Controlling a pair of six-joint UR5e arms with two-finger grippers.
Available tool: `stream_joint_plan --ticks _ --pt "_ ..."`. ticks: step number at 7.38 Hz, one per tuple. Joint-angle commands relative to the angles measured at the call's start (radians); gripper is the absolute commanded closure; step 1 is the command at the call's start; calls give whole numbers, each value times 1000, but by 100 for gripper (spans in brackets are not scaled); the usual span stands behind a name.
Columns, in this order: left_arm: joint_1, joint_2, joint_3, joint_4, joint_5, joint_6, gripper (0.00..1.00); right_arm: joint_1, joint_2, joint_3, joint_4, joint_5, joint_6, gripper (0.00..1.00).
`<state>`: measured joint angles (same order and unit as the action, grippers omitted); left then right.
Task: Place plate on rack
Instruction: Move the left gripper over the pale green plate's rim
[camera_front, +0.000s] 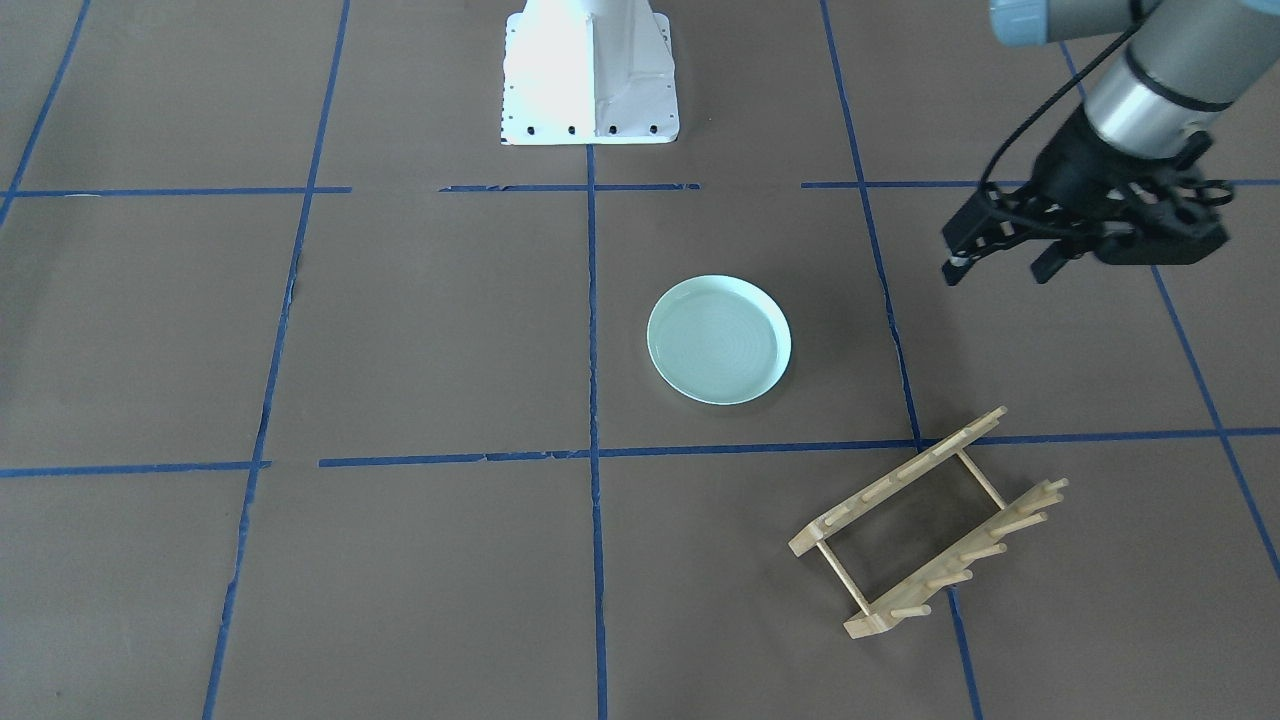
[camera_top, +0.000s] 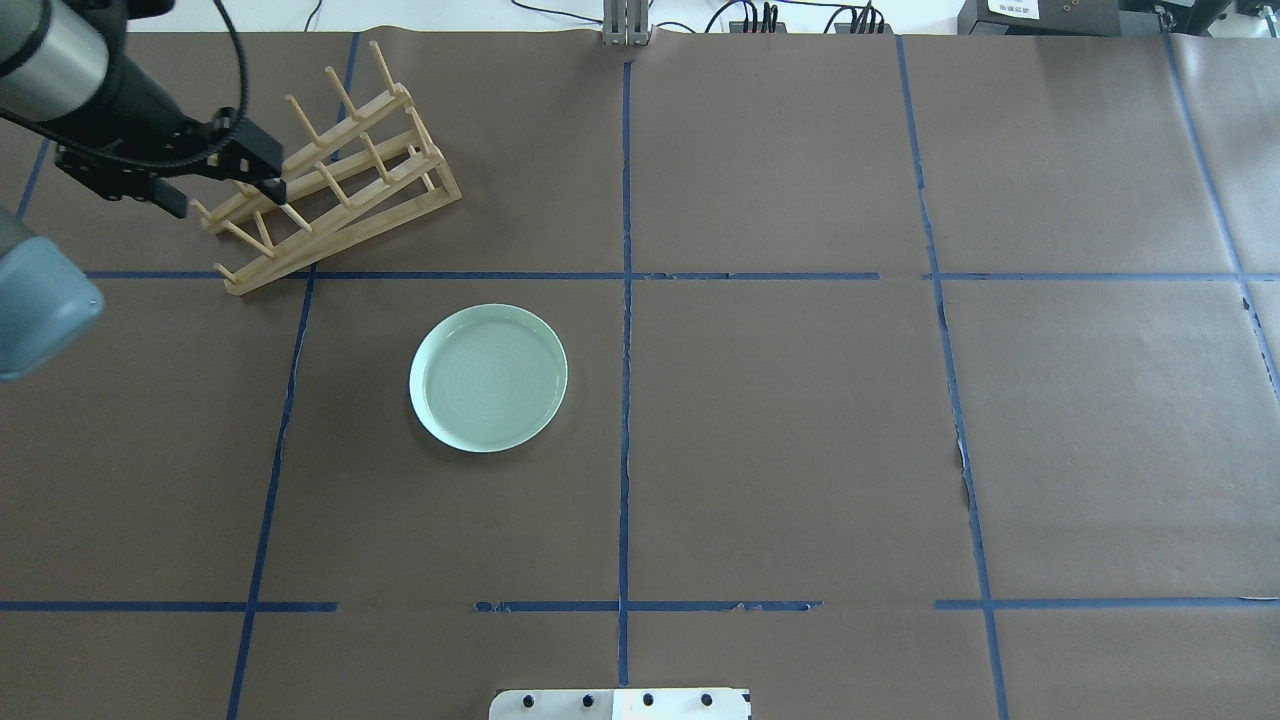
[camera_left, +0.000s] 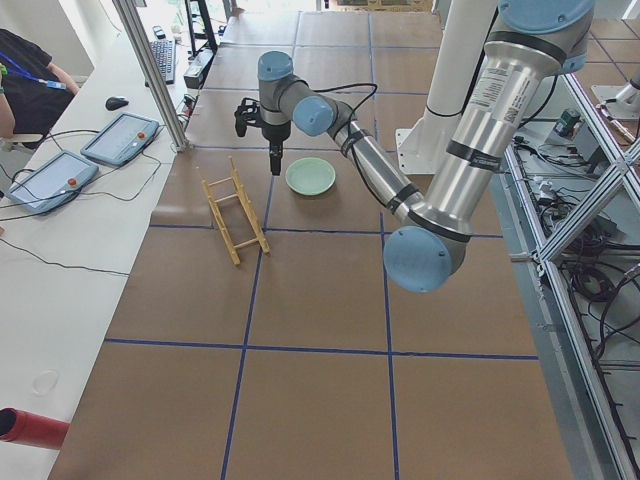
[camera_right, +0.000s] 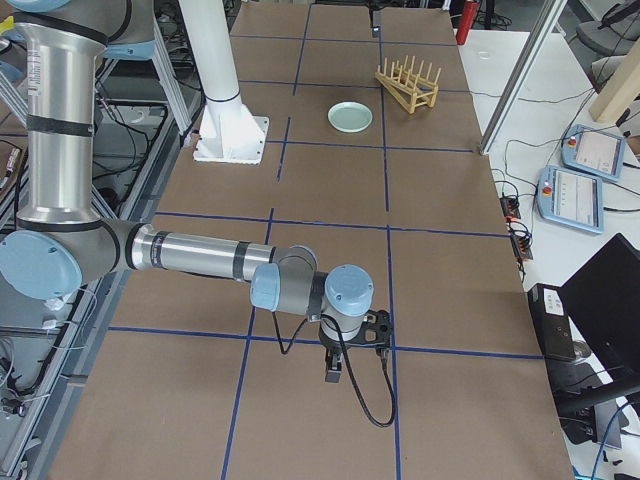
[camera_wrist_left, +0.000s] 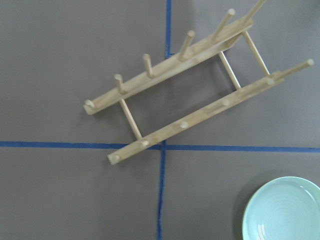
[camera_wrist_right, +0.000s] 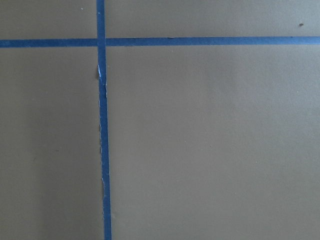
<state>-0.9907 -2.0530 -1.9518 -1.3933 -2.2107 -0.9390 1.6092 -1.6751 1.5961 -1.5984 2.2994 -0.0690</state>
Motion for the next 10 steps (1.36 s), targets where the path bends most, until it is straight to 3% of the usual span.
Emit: stream_joint_plan --ticks 1,3,5,6,8,10 --pt "114 -169 85 71 44 -43 0 0 0 1 0 0 0 0" --pt "223 -283 233 74 129 -127 0 0 0 1 0 0 0 0" --pt "326 -324 298 66 236 -191 0 0 0 1 0 0 0 0" --pt "384 -363 377 54 305 -195 0 0 0 1 0 0 0 0" --pt "443 -372 522 -118 313 -287 0 0 0 1 0 0 0 0" --pt "443 -371 571 -188 313 -287 0 0 0 1 0 0 0 0"
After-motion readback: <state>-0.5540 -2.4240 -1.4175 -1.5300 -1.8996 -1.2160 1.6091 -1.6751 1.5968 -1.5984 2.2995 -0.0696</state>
